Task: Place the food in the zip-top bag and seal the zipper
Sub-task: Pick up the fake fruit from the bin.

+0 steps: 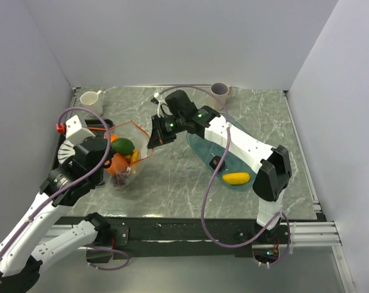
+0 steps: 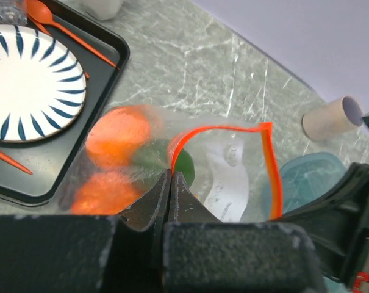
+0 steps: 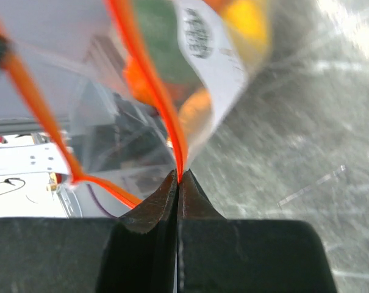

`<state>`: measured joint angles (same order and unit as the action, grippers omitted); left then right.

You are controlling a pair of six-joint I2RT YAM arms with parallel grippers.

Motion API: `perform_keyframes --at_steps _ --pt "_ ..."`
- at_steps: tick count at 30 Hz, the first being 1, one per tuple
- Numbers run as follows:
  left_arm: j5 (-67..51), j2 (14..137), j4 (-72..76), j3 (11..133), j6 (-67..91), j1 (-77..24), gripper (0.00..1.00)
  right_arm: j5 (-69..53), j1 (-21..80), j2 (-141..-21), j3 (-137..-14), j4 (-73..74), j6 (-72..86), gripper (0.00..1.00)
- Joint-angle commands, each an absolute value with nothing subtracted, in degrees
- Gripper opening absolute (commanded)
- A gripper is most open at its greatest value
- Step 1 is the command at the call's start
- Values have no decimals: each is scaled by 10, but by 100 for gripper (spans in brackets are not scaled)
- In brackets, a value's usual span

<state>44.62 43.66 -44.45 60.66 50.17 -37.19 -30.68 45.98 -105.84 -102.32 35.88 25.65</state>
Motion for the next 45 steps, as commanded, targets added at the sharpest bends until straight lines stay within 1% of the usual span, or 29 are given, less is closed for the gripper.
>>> perform_keyframes --at_steps 1,2,5,8,10,11,13,15,17,18,19,20,22,24,25,28,29,32,34,38,41,45 --pt "415 460 -402 596 485 -370 1 -272 459 -1041 -975 354 249 1" --pt "401 472 -392 581 483 -370 1 -241 457 -1041 -964 358 249 2" --pt "350 498 -366 554 488 -369 1 -203 454 -1048 -929 382 249 2" --pt "306 516 -337 531 497 -369 1 -170 449 -1029 -882 371 262 3" --pt "286 516 -317 518 497 -369 1 -153 444 -1012 -847 353 280 12" --pt "281 514 -309 515 497 -369 1 -142 439 -995 -839 352 286 19" --pt "270 509 -295 511 493 -369 1 -125 426 -980 -820 345 304 27" --pt "264 505 -284 508 489 -369 1 -106 413 -952 -798 330 318 46" --pt "256 504 -272 506 480 -369 1 -88 406 -924 -788 323 326 74" --pt "254 504 -271 506 479 -369 1 -77 401 -915 -785 325 330 85" --pt "253 507 -270 508 476 -370 1 -58 396 -906 -782 326 331 94" --pt "247 510 -268 508 475 -370 1 -42 392 -885 -778 325 333 100" --pt "241 516 -267 511 475 -369 1 -1 377 -856 -753 320 347 100" --pt "237 518 -267 510 476 -370 1 35 364 -797 -708 293 359 100" --pt "236 518 -266 508 476 -369 1 72 353 -754 -688 280 365 100" --pt "226 512 -251 500 470 -370 1 73 329 -697 -598 196 348 100" --pt "222 511 -248 498 469 -369 1 36 294 -676 -579 182 347 100" --pt "216 512 -241 499 467 -369 1 -87 211 -693 -547 186 343 100" --pt "215 517 -245 504 465 -369 1 -106 193 -721 -559 238 326 100" --pt "218 521 -249 508 463 -369 1 -105 187 -709 -538 248 308 100" --pt "217 521 -248 506 463 -369 1 -59 185 -692 -528 249 316 100" --pt "216 523 -250 504 463 -369 1 -24 181 -723 -555 295 301 100"
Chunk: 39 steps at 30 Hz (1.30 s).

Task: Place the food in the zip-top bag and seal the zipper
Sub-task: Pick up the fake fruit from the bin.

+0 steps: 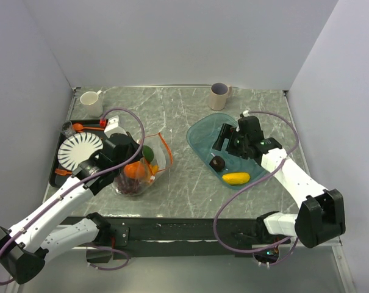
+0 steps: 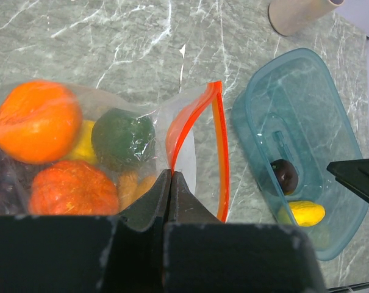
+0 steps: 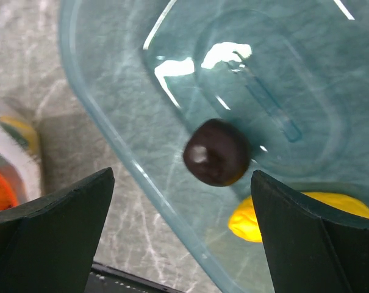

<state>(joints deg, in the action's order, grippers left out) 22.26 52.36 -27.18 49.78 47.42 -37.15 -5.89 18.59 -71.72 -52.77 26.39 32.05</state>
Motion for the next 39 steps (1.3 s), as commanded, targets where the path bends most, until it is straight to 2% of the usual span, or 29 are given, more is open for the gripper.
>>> perform_keyframes --at_steps 1,7,23,32,39 --pt "216 524 -250 504 463 -369 1 -24 182 -741 -561 302 296 100" --pt "221 523 -252 504 465 -369 1 -73 183 -769 -548 286 285 100" --pt "222 536 -254 511 464 -369 1 -87 185 -845 -538 262 294 100" --pt "222 541 -258 516 461 -369 1 -108 190 -879 -539 260 278 88" --pt "222 544 -263 518 465 -369 1 -105 192 -903 -537 264 265 84"
